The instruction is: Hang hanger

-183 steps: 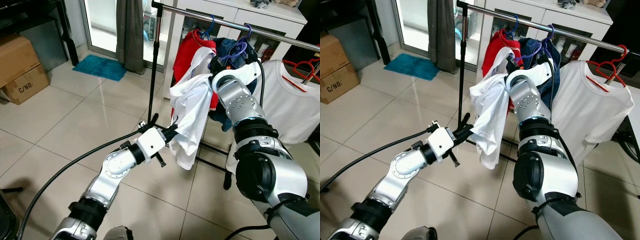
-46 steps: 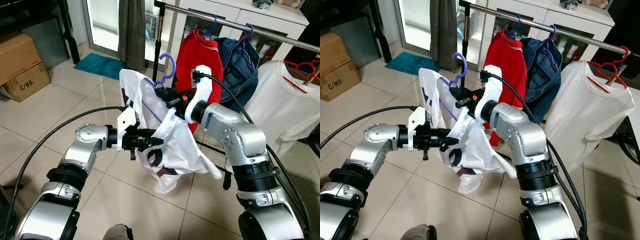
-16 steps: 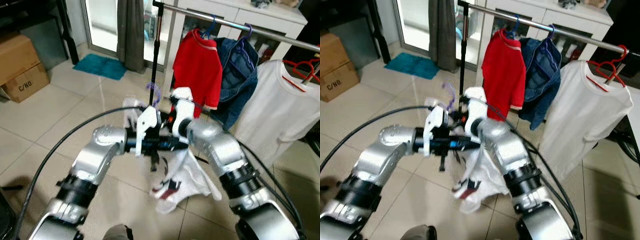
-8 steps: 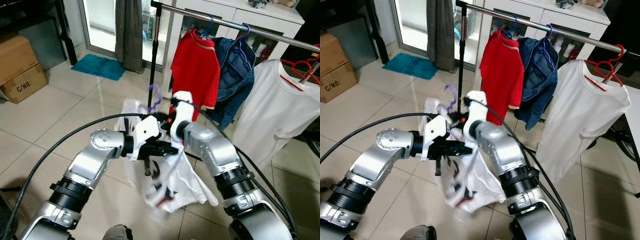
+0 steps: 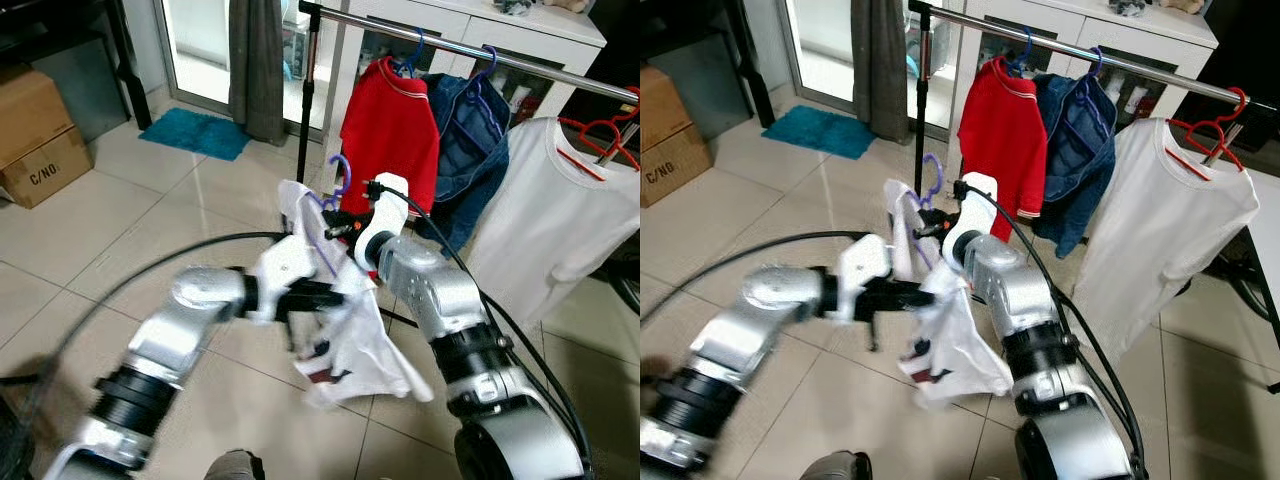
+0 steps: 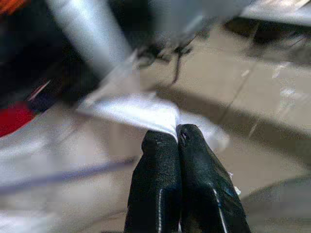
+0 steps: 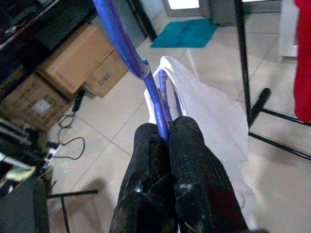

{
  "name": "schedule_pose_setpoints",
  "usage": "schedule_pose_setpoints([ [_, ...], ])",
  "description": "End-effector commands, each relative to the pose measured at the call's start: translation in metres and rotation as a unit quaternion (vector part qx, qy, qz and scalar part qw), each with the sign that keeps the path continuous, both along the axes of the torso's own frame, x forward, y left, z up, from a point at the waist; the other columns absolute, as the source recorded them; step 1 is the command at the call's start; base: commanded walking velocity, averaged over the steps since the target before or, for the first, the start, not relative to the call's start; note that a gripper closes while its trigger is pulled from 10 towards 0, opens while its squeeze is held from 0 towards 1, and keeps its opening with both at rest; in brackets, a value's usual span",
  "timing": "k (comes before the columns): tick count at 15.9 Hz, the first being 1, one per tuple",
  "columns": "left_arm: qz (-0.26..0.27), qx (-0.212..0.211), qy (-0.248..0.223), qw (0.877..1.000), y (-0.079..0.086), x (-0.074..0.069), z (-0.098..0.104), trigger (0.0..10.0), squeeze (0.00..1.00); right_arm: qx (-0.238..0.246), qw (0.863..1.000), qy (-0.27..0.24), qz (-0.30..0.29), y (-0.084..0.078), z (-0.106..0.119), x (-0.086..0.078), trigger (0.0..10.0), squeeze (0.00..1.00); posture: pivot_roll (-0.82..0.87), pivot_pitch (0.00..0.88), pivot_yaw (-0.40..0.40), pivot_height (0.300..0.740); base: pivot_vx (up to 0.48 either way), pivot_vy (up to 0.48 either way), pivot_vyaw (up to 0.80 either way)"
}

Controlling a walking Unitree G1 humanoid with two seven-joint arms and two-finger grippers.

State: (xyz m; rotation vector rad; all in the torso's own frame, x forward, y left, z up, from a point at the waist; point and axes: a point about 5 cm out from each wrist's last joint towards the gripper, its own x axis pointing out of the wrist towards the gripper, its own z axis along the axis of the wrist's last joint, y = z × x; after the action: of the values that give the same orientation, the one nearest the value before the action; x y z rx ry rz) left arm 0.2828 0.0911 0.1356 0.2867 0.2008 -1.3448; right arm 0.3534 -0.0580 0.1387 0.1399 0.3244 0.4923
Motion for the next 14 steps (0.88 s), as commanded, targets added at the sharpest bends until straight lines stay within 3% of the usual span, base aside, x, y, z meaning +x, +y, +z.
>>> schedule_pose_setpoints([
  [1,-0.036,-0.01,-0.007,0.999,-0.014,-0.005,0.007,0.0,0.0,0.01,1.0,-0.019,-0.019,-0.006,0.009,0.008,10.0,0.0,0.01,0.0,-0.085,0.74,0.0,0.0,0.0],
  [4,-0.049,-0.022,-0.013,0.998,-0.028,-0.005,0.009,0.0,0.0,0.013,1.0,-0.012,-0.013,-0.004,0.009,0.012,10.0,0.0,0.01,0.0,-0.084,0.74,0.0,0.0,0.0],
  [6,-0.06,-0.054,-0.01,0.997,-0.037,-0.007,0.019,0.0,0.0,0.006,1.0,-0.003,0.0,0.002,0.005,0.011,10.0,0.0,0.01,0.0,-0.084,0.74,0.0,0.0,0.0],
  [8,-0.049,-0.069,-0.009,0.996,-0.034,-0.005,0.024,0.0,0.0,0.003,1.0,-0.001,0.009,0.006,0.002,0.01,10.0,0.0,0.02,0.0,-0.084,0.74,0.0,0.0,0.0],
  [10,-0.018,-0.037,-0.025,0.999,-0.021,0.003,0.021,0.0,0.0,0.007,1.0,-0.004,0.011,0.005,0.003,0.01,10.0,0.0,0.02,0.0,-0.084,0.74,0.0,0.0,0.0],
  [12,-0.003,0.035,-0.051,0.998,-0.007,0.009,0.011,0.0,0.0,0.006,1.0,-0.007,0.016,0.004,0.005,0.01,10.0,0.0,0.02,0.0,-0.085,0.74,0.0,0.0,0.0],
  [14,0.035,0.072,-0.066,0.995,0.002,0.018,0.007,0.0,0.0,0.002,1.0,-0.011,0.025,0.004,0.005,0.01,10.0,0.0,0.02,0.0,-0.086,0.74,0.0,0.0,0.0],
])
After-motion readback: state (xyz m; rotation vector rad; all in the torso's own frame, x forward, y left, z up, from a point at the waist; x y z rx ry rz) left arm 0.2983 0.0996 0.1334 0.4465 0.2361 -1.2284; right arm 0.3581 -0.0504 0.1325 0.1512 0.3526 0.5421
